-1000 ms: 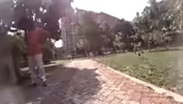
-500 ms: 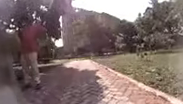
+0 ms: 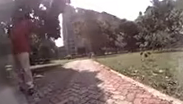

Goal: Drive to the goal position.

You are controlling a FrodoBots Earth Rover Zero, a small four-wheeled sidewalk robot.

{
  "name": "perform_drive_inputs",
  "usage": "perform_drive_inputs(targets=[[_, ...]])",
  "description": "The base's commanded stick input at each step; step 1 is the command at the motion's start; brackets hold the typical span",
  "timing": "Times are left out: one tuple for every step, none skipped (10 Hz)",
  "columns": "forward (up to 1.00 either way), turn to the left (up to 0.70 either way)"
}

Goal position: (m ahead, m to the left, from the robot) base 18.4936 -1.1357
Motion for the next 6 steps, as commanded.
perform_drive_inputs(targets=[[0.70,0.15],[0.70,0.00],[0.70,0.00],[0.70,0.00],[0.70,0.00],[0.70,0.00]])
